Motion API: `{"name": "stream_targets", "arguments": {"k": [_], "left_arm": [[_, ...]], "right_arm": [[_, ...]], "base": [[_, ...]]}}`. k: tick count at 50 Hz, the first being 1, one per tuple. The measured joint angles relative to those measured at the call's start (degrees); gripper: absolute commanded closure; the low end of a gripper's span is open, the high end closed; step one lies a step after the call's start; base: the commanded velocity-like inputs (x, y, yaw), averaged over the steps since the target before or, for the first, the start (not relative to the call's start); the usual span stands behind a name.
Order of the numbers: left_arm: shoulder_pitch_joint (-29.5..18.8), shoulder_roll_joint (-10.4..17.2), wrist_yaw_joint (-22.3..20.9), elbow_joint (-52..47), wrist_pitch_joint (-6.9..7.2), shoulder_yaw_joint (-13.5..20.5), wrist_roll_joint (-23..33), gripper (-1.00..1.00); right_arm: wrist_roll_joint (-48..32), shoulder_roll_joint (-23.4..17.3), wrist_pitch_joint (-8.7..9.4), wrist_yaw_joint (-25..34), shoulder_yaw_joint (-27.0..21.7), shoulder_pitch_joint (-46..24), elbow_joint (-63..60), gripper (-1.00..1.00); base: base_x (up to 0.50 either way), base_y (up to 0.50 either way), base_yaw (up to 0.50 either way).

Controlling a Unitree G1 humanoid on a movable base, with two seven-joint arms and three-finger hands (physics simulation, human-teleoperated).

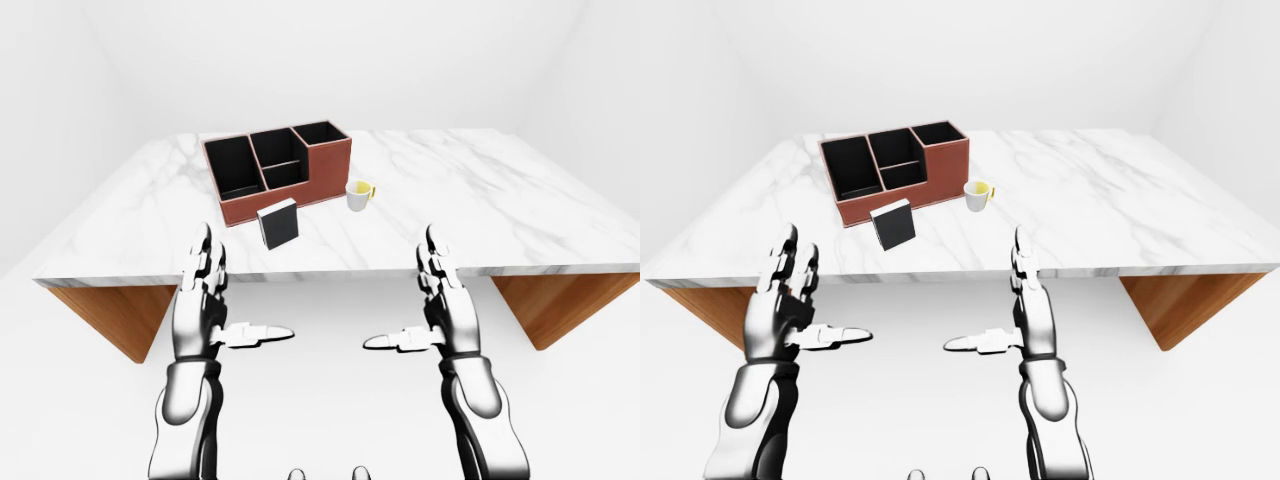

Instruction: Pick up the book and place it in the front compartment of the caddy.

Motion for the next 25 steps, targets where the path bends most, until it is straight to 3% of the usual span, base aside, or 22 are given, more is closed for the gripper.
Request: {"name": "stream_targets", "arguments": {"k": [18,25], "left_arm": [[5.52,-0.59,-1.64,-12.11,0.00,-0.36,-0.57,-1.00],[7.18,-0.76,-1.92,-15.35,0.00,-0.53,-0.53,-1.00]], "right_arm": [[-2.50,-0.55,0.00,-1.49,4.54,4.71,-12.18,-1.00],[-3.36,-1.05,0.00,-1.48,5.58,5.92,-14.59,-1.00]], "base": [[0.00,0.00,0.00],[0.43,0.00,0.00]]}}
